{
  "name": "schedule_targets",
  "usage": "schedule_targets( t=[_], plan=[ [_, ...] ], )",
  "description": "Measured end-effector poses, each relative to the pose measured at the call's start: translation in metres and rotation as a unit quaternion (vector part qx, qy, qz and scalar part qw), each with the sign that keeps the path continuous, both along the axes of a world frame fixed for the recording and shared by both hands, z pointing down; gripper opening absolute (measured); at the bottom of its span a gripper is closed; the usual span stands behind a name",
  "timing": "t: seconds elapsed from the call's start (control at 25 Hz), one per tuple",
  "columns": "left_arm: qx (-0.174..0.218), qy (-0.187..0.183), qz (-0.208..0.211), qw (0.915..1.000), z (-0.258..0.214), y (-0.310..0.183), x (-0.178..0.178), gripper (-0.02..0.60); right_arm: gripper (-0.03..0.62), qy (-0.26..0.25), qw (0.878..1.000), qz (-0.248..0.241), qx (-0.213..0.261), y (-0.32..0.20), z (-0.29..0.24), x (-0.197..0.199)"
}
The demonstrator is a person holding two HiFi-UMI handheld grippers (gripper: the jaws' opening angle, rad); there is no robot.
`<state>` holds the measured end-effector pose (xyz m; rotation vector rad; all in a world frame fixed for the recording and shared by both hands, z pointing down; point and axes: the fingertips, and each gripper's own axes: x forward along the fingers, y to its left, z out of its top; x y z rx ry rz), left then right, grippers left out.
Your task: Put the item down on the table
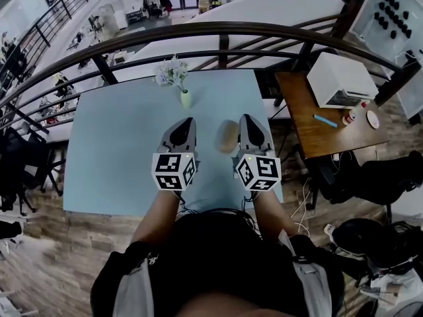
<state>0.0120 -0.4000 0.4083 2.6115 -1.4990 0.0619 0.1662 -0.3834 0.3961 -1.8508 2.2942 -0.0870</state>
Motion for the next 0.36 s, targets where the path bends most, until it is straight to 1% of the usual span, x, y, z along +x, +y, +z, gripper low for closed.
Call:
schedule_targets(
  t=[0.36],
  plan=[
    [0.000,-0.003,0.002,1.0000,-0.0013,0.0007,-0.0046,0.014,0.002,-0.001,1.000,-0.003,0.003,-0.0007,-0.0043,-0.0081]
  ],
)
